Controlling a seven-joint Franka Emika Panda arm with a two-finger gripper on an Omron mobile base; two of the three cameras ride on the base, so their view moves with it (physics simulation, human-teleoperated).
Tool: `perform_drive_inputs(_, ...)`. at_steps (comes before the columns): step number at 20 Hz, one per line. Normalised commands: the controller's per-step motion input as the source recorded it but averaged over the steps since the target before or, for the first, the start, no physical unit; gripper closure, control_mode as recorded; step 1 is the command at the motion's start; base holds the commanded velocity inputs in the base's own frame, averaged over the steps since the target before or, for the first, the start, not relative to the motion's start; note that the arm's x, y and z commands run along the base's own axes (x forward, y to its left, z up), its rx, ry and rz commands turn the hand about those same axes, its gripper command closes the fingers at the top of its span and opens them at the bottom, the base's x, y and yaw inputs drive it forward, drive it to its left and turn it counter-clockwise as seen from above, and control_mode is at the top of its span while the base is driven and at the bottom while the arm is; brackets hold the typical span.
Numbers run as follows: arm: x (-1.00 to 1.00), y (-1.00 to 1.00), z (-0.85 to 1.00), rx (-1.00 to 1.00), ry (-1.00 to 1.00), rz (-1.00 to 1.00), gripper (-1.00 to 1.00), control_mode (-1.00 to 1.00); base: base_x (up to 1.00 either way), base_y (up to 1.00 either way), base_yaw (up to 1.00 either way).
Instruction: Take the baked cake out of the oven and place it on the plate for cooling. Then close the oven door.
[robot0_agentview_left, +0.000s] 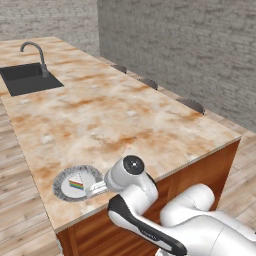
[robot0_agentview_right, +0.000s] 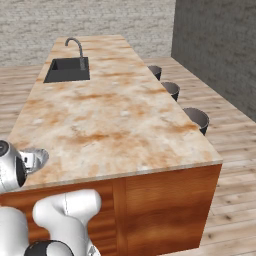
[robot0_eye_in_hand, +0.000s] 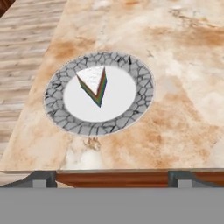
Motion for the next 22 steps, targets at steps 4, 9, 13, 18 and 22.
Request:
perform_drive_inputs(4, -0.47, -0.14, -0.09, 0.11, -0.02, -0.14, -1.0, -1.0, 0.0, 0.0, 0.0)
perform_drive_inputs(9, -0.33, -0.09, -0.07, 0.08, -0.15, -0.36, -1.0, -1.0, 0.0, 0.0, 0.0)
perform_drive_inputs(13, -0.09, -0.16, 0.02, 0.15, -0.15, -0.3, -1.0, -1.0, 0.0, 0.0, 0.0)
perform_drive_inputs(18, -0.08, -0.24, 0.19, 0.23, -0.01, -0.26, -1.0, -1.0, 0.0, 0.0, 0.0)
perform_drive_inputs(22, -0.12, -0.21, 0.24, 0.21, 0.0, -0.16, -1.0, -1.0, 0.0, 0.0, 0.0)
